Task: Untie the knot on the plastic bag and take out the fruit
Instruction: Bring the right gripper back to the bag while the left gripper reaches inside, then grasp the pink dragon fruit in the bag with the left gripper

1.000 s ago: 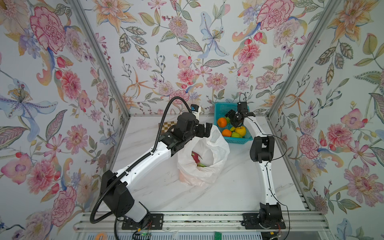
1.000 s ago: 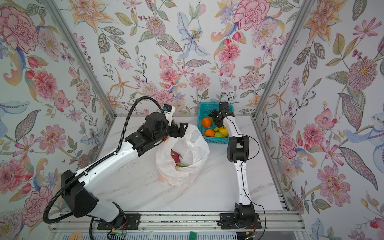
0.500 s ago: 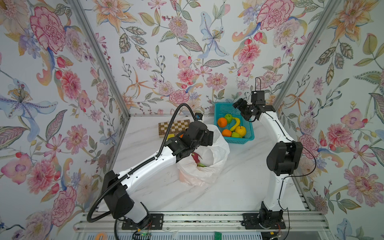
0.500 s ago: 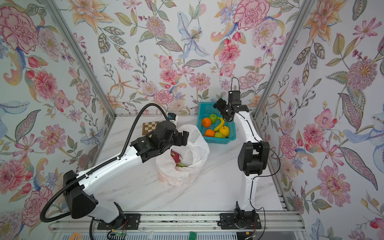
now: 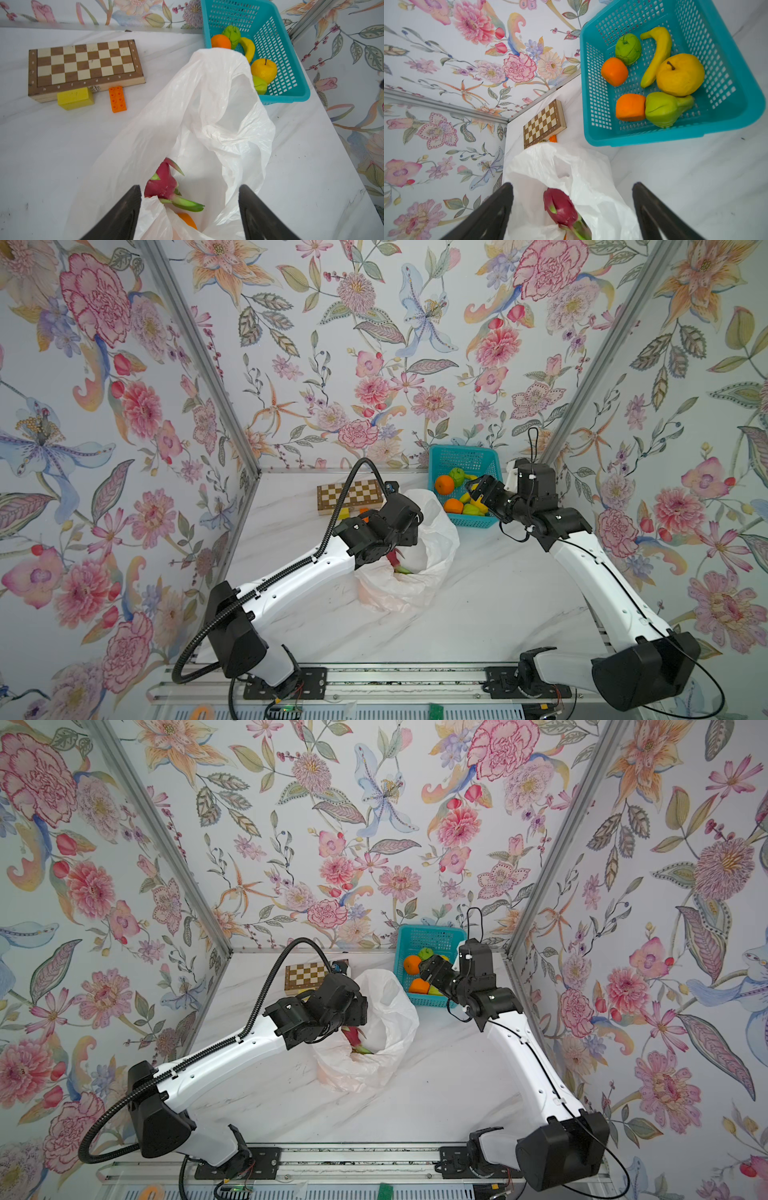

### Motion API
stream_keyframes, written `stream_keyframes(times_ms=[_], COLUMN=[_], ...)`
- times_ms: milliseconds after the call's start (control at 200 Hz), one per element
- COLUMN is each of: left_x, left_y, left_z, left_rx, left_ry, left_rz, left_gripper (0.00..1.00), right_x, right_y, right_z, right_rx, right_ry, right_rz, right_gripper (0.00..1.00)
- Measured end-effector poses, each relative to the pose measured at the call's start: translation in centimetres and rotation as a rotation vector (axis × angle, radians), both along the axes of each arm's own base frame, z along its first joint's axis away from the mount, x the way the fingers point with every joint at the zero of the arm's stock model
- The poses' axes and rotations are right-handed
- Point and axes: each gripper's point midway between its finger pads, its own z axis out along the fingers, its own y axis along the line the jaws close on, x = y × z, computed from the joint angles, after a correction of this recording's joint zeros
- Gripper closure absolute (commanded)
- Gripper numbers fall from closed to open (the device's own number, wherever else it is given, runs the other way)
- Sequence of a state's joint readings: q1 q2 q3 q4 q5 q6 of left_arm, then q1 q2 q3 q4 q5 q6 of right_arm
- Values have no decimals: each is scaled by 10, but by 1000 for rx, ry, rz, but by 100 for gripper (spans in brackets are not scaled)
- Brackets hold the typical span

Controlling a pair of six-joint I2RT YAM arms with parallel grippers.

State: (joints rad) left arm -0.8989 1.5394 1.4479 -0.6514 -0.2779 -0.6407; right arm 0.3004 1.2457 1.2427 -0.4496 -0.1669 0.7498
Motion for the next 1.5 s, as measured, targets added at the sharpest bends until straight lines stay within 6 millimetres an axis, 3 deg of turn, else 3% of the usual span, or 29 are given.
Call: stream_keyframes(times_ms=[120,225,305,620,796,951,1086,1226,1291,1396,1501], left_x=[-12,-28,-41,-85,-101,-94,-73,-57,-56,-55,-47], left_y=[13,33,48,102,121,113,85,58,48,27,3], left_z=[-36,-77,-97,-123,-147,-127,-70,-13,6,31,36], left_rx=[53,137,173,122,149,92,-44,-209,-261,-322,-345], left_ry=[77,164,214,271,314,278,185,99,72,51,73], left_rz=[30,54,80,186,223,219,192,163,159,166,187], left_gripper=[28,29,31,32,32,31,34,44,50,48,46], right_x=[-35,-60,-77,-137,-157,-157,-150,-133,-122,-104,-94], right_y=[33,58,71,129,131,132,137,133,123,95,60], right_z=[-16,-46,-68,-136,-177,-179,-162,-125,-106,-82,-65], right_rx=[-34,-87,-137,-349,-411,-413,-394,-334,-298,-253,-214], right_ry=[-3,38,72,151,248,259,220,146,115,81,46], right_rz=[135,254,344,740,818,820,810,740,672,510,339], right_gripper=[10,11,11,10,12,11,8,7,7,7,7])
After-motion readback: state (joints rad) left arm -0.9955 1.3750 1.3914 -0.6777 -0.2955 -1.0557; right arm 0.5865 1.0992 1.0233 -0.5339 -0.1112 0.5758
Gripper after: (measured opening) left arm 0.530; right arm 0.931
